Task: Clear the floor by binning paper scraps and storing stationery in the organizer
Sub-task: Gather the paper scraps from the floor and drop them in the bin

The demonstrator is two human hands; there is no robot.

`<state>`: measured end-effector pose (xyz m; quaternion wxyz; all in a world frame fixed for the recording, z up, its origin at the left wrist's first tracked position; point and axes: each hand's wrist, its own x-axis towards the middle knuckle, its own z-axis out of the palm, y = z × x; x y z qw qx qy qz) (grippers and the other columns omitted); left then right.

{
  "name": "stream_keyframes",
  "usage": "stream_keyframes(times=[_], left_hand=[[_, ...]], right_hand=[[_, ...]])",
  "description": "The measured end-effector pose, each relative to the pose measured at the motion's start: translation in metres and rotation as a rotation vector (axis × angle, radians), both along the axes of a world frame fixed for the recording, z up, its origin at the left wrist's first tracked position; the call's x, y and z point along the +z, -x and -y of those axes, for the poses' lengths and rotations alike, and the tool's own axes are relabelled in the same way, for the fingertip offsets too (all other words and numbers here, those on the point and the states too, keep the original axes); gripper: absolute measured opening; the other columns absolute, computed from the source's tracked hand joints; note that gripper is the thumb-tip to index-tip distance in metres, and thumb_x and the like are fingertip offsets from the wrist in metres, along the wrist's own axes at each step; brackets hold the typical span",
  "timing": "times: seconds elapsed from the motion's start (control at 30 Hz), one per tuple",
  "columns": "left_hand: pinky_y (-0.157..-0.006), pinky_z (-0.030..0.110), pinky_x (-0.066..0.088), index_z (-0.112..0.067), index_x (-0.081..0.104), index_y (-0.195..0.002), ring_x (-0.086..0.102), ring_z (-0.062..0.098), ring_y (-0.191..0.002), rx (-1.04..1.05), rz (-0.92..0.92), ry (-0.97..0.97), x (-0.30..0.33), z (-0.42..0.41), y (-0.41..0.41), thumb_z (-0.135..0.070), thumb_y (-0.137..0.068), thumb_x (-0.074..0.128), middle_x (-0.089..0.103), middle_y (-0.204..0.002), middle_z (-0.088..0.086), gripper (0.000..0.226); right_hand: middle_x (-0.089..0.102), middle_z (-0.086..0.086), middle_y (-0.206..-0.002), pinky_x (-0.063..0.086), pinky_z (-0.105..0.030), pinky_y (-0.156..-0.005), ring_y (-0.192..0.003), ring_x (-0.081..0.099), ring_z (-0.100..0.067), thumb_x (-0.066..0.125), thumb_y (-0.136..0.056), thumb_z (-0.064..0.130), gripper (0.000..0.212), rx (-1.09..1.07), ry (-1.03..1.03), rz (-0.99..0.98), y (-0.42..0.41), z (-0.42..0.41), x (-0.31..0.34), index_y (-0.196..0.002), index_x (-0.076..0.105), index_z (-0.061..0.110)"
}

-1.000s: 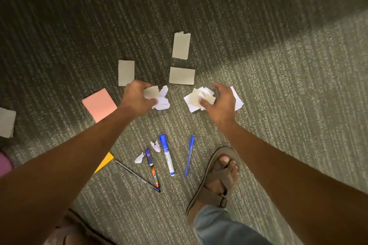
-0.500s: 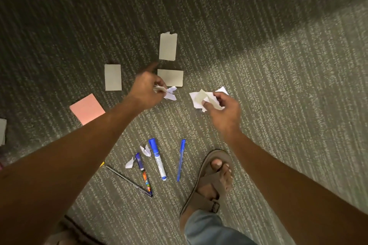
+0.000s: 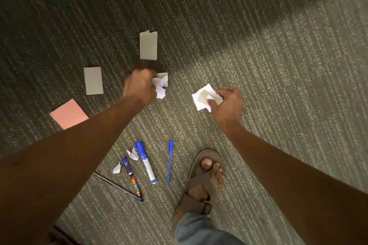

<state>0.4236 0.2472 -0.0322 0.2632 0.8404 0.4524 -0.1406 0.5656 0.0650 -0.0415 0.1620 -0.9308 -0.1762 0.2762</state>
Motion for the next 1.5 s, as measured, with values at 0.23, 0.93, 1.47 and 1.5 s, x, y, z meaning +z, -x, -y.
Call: stream_keyframes(times=[0.23, 0.93, 1.47, 1.5], left_hand=[[-0.082, 0.028, 0.047, -0.011, 0.056, -0.114, 0.056, 0.021, -0.093, 0.375, 0.254, 0.182, 0.006, -0.008, 0.010, -0.008, -0.076, 0.074, 0.060, -0.104, 0.005, 0.042], [-0.088, 0.030, 0.049, -0.005, 0.062, -0.119, 0.063, 0.029, -0.108, 0.749, 0.220, 0.125, -0.007, -0.053, -0.061, -0.024, -0.077, 0.076, 0.064, -0.122, 0.015, 0.048], [-0.094, 0.045, 0.051, 0.001, 0.062, -0.117, 0.064, 0.033, -0.105, 1.139, 0.251, 0.417, 0.013, -0.090, 0.114, -0.009, -0.071, 0.081, 0.064, -0.120, 0.018, 0.051], [-0.096, 0.046, 0.050, 0.001, 0.061, -0.118, 0.063, 0.033, -0.108, 1.126, 0.216, 0.419, 0.010, -0.092, 0.119, -0.013, -0.069, 0.082, 0.064, -0.121, 0.018, 0.055]], right_hand=[[0.070, -0.010, -0.102, 0.037, 0.001, -0.063, -0.079, 0.060, -0.017, 0.074, -0.079, 0.007, 0.025, 0.074, -0.074, 0.025, 0.002, 0.000, 0.006, -0.104, 0.071, 0.004], [0.075, -0.006, -0.100, 0.058, -0.032, -0.077, -0.091, 0.072, -0.019, 0.073, -0.081, 0.003, 0.022, -0.406, -0.543, -0.787, -0.020, -0.058, 0.038, -0.101, 0.065, 0.009], [0.073, -0.004, -0.099, 0.051, -0.016, -0.056, -0.074, 0.070, -0.007, 0.070, -0.083, 0.000, 0.022, -0.355, -0.491, -0.844, 0.056, -0.086, 0.050, -0.100, 0.065, 0.012], [0.073, -0.004, -0.100, 0.051, -0.015, -0.055, -0.074, 0.070, -0.006, 0.071, -0.083, 0.000, 0.023, -0.350, -0.486, -0.852, 0.063, -0.088, 0.049, -0.102, 0.065, 0.011]])
